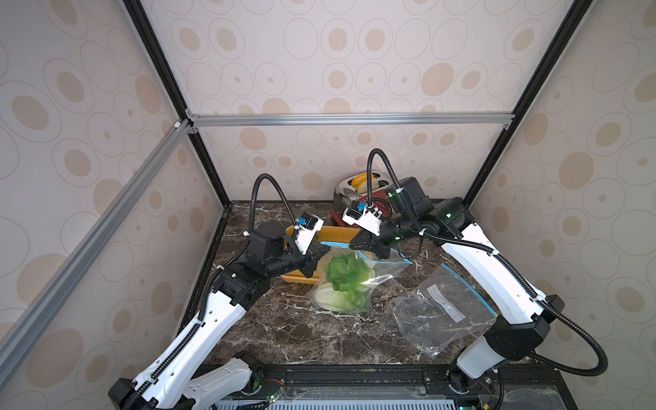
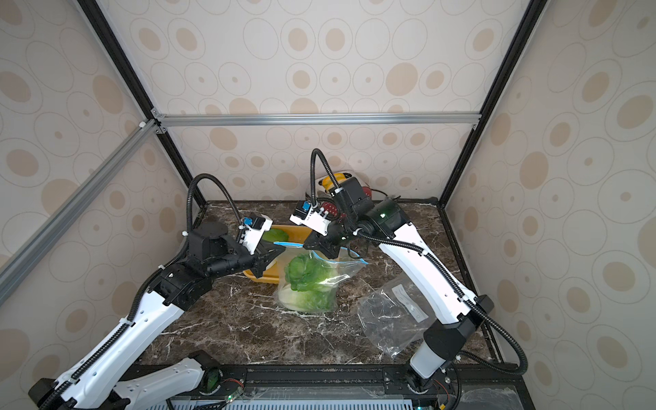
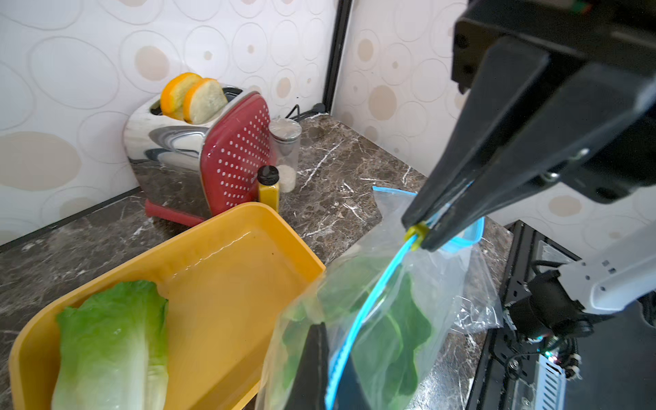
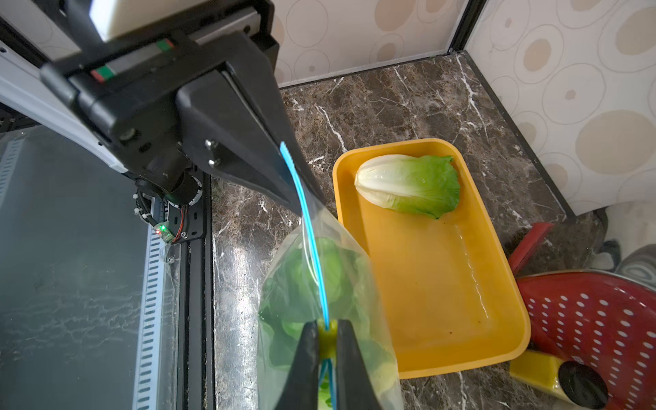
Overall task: Put the chinese cabbages into a zipper bag and zip it
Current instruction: Zip the zipper on the zipper food storage bag.
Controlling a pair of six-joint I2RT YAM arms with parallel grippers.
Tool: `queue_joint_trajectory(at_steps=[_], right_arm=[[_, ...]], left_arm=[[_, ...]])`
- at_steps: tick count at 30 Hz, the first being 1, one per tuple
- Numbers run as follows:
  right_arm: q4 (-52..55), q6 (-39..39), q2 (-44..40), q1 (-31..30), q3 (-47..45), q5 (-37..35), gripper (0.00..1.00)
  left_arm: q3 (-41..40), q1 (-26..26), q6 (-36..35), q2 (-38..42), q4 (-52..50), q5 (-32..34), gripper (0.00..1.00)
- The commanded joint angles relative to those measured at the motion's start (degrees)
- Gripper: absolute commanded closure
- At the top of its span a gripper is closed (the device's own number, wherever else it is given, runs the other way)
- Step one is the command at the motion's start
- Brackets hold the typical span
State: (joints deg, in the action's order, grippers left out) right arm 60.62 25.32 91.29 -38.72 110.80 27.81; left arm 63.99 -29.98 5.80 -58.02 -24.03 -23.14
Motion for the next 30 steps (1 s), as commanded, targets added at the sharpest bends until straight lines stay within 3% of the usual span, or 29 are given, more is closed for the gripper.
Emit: queue_joint_trajectory(at_steps=[1, 13, 23, 30], right_arm=[[2.6, -0.7, -3.8, 2.5, -1.6, -2.1, 1.0], [1.8, -3.7, -10.2, 8.5, -8.2, -2.8, 1.0], [-2.5, -9.0, -18.8, 14.7, -18.0, -3.4, 1.0], [-2.3, -10.4, -20.0, 17.3, -20.0, -5.3, 1.0]], left_arm=[[0.9, 0.6, 1.2, 2.6, -1.4, 7.5, 1.0], [3.1, 1.1, 3.1, 3.1, -7.1, 16.7, 1.0], [3.9, 1.3, 4.7, 3.5, -8.2, 18.7, 1.0], [5.0, 1.3, 5.1, 3.3, -8.9, 18.2, 1.0]])
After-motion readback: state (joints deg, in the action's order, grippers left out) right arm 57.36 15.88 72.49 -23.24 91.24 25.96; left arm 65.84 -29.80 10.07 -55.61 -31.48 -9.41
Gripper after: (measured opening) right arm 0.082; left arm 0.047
